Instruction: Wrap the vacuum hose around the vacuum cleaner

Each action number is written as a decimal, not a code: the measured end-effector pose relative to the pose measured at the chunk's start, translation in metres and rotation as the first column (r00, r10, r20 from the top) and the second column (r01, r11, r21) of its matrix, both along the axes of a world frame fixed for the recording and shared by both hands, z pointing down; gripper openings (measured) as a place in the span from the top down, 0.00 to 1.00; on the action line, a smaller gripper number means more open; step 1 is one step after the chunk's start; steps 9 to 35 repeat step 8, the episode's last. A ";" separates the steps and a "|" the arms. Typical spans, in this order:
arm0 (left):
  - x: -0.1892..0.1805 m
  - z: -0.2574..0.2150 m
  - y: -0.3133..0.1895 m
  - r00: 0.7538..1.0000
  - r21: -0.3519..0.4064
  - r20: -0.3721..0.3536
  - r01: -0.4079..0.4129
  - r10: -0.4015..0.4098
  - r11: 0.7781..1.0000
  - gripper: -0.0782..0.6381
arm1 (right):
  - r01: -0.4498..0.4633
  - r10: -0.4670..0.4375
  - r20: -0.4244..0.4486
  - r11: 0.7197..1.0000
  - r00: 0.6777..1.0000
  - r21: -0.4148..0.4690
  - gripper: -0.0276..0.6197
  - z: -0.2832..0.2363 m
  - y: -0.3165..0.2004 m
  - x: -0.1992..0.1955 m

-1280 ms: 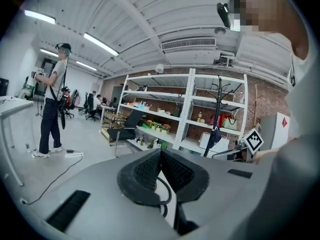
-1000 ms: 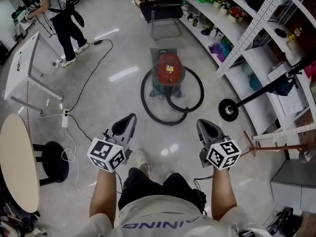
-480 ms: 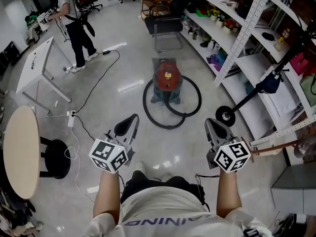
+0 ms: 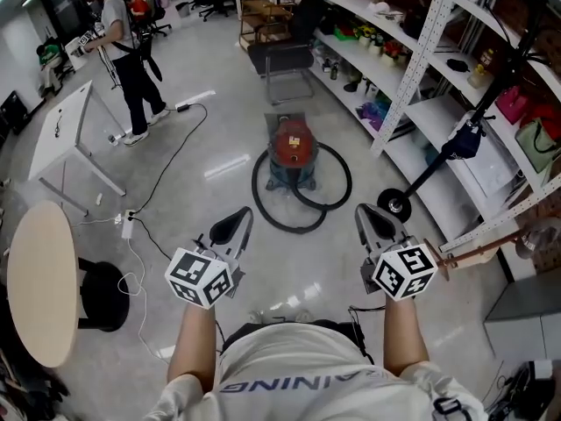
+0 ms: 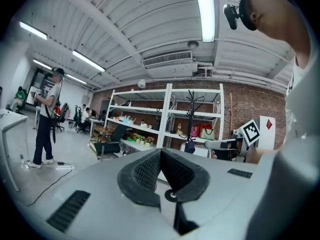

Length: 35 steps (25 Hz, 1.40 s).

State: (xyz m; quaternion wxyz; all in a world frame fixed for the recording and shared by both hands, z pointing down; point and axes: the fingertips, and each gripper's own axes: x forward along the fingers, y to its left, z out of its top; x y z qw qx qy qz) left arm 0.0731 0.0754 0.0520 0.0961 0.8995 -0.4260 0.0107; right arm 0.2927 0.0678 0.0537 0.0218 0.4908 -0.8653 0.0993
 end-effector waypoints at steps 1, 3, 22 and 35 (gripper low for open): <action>-0.006 -0.003 0.001 1.000 0.004 -0.003 -0.004 0.004 1.000 0.87 | -0.003 0.003 -0.006 1.000 1.000 0.006 0.94 -0.003 0.001 -0.007; -0.018 -0.006 0.004 1.000 0.010 -0.005 -0.008 0.008 1.000 0.87 | -0.007 0.007 -0.015 1.000 1.000 0.014 0.94 -0.008 0.004 -0.019; -0.048 -0.008 0.015 1.000 0.019 -0.011 -0.002 0.002 1.000 0.87 | 0.003 -0.001 -0.042 1.000 0.999 0.025 0.94 -0.012 0.015 -0.051; -0.048 -0.008 0.015 1.000 0.019 -0.011 -0.002 0.002 1.000 0.87 | 0.003 -0.001 -0.042 1.000 0.999 0.025 0.94 -0.012 0.015 -0.051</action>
